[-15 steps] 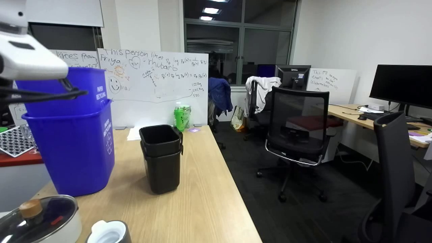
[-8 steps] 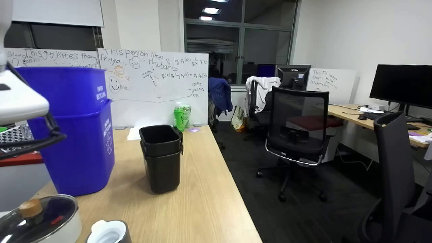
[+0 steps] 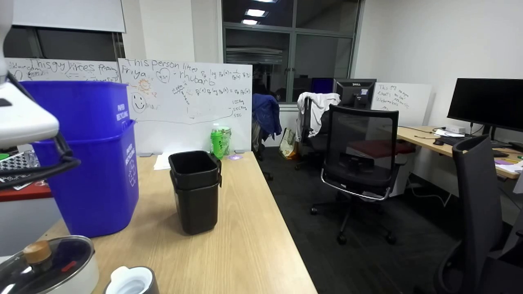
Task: Remove the white object from the grey vessel
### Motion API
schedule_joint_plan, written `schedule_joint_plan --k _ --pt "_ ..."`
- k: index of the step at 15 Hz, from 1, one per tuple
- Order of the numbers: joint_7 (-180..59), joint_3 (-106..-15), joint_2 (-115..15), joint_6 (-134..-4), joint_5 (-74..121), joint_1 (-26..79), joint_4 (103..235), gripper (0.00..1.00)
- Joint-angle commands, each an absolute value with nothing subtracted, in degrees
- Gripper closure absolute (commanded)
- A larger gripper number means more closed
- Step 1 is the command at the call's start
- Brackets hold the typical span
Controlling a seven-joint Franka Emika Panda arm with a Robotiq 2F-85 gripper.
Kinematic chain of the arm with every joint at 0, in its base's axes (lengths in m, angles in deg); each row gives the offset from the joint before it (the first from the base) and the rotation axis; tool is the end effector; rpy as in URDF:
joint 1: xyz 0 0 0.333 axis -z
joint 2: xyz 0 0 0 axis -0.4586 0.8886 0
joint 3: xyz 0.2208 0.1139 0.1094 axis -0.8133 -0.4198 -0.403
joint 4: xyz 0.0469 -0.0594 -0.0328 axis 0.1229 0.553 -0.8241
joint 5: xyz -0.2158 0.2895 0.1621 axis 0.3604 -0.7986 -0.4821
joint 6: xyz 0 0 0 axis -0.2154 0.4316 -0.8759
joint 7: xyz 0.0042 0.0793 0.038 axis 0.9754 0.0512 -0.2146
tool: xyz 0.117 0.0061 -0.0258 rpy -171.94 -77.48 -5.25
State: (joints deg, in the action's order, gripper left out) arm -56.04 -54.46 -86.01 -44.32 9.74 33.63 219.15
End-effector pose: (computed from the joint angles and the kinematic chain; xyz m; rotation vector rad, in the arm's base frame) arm 0.4035 -0.0958 0.3378 -2.7837 0.7378 0.3258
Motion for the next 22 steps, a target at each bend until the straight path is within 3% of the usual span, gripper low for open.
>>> schedule_joint_plan --k 1,7,13,22 --pt "-56.32 -55.42 -85.93 -44.09 9.45 34.66 219.02 0.0" --pt "-50.19 -58.29 -85.63 -60.9 20.15 36.08 224.95 0.0" --pt "-46.0 -59.48 -82.43 -74.44 17.86 34.89 230.58 0.0" --pt "-46.85 -59.59 -83.12 -71.51 18.69 35.15 229.8 0.0"
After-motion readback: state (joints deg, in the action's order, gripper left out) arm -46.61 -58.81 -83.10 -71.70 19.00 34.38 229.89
